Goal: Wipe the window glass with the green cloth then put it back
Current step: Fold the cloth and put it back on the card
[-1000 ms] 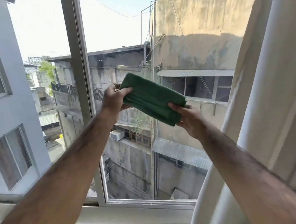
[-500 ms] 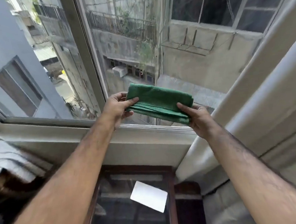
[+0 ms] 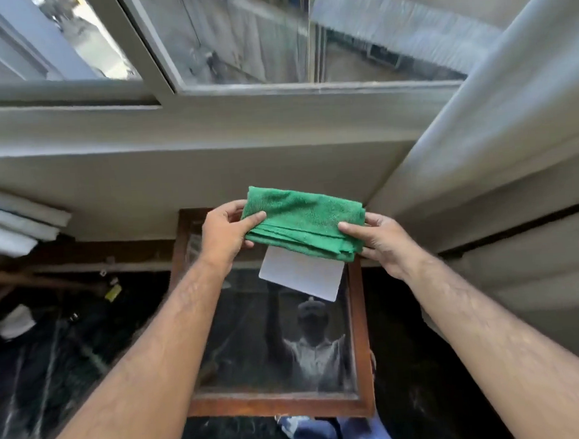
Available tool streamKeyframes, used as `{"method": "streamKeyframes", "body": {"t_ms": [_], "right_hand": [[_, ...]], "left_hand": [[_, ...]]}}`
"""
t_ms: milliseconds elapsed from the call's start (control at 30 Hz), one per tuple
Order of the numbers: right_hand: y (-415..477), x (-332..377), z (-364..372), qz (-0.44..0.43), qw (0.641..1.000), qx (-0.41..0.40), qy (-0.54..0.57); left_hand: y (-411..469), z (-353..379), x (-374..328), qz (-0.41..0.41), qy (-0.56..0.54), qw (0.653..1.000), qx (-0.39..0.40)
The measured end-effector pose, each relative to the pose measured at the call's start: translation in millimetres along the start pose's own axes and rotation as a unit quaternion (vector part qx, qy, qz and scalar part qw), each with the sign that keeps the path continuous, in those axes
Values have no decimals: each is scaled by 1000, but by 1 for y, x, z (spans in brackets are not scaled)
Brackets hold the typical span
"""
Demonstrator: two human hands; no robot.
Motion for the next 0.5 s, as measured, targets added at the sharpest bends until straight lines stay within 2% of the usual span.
{"method": "streamKeyframes", "body": {"t_ms": [267, 500], "right_hand": [[38, -144, -16, 99, 992, -74, -25], [73, -212, -18, 113, 980, -121, -110]], "left_hand": [[50, 37, 142, -54, 127, 990, -8], [88, 54, 220, -85, 156, 983, -43]]}}
Point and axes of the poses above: each hand's wrist, its own y-axis towards the middle knuckle, its own z-axis out of the palm, x = y × z, the point moved 3 cm from there along y, towards the middle knuckle, and after that the axes turned 8 degrees about -z, right-handed, at the moved point
